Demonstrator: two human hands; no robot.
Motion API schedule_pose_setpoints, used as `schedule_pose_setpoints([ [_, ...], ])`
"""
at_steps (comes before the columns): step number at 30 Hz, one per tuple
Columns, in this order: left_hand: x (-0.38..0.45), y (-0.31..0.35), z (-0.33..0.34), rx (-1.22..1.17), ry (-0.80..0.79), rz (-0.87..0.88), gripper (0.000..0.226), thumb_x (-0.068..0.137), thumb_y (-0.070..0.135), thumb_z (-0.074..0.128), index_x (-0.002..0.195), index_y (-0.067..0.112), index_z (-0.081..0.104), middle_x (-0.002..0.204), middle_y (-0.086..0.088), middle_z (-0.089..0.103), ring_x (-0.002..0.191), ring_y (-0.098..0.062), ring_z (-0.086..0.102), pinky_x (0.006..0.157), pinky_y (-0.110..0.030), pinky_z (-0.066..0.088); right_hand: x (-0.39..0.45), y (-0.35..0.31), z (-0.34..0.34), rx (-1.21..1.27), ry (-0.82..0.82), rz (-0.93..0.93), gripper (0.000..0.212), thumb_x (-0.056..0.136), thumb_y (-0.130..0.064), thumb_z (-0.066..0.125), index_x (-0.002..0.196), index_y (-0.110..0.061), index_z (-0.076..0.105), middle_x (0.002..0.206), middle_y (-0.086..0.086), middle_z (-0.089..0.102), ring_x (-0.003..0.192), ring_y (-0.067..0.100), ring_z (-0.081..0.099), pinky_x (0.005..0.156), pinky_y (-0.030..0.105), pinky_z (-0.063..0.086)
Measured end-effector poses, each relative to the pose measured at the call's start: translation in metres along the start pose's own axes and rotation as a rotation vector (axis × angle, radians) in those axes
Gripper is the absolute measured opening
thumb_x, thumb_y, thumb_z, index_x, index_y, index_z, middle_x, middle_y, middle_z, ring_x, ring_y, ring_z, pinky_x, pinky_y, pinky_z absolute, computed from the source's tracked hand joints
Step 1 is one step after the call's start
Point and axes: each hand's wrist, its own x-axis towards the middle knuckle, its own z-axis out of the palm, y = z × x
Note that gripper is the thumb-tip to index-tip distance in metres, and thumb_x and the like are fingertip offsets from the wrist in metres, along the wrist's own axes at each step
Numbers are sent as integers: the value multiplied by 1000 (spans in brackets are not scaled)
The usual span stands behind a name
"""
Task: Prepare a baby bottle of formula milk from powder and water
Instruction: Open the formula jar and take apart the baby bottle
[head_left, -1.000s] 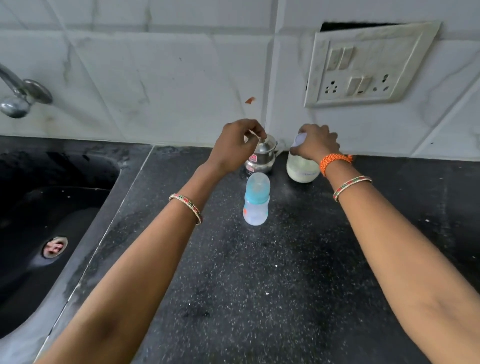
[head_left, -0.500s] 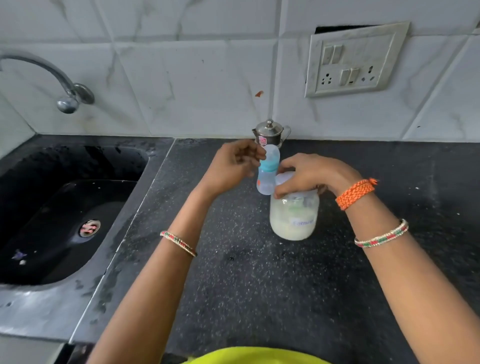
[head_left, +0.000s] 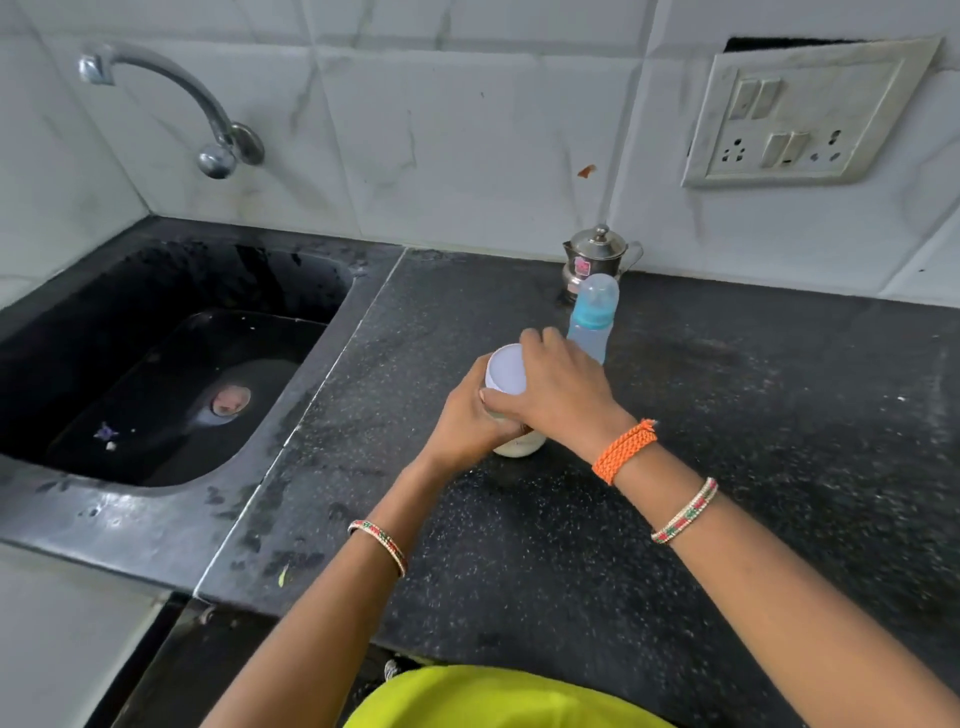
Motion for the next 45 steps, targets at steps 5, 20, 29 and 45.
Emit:
schedule_pose_setpoints([
  [5, -3, -14, 1, 31, 53, 4, 70, 55, 36, 79, 112, 61, 44, 109, 28, 62, 103, 8, 58, 80, -9, 47, 4, 4, 9, -122, 75, -146, 69, 75, -73, 45, 114, -15, 47, 89, 11, 60, 82, 31, 60, 61, 34, 35],
  [20, 10, -15, -7, 78, -17, -7, 70, 51, 36, 74, 114, 48, 45, 105, 16, 62, 97, 1, 58, 83, -33, 54, 32, 21, -5, -60, -13, -625, 51, 61, -62, 54, 91, -21, 50, 73, -5, 50, 65, 17, 45, 51, 27, 29],
  [29, -1, -23, 15, -104, 100, 52, 79, 57, 26, 86, 126, 29, 48, 119, 3, 65, 111, -11, 62, 89, -27, 52, 4, -14, 31, 37, 218, 67, 45, 79, -54, 48, 96, -13, 57, 92, 9, 62, 88, 29, 57, 80, 42, 44],
  [45, 9, -14, 12, 114, 59, 34, 79, 47, 39, 66, 120, 38, 35, 93, 17, 60, 85, 16, 56, 65, -8, 47, 13, 18, 23, 595, 166, -237, 25, 61, -23, 78, 85, -20, 72, 91, -7, 71, 84, 12, 64, 75, 37, 52],
])
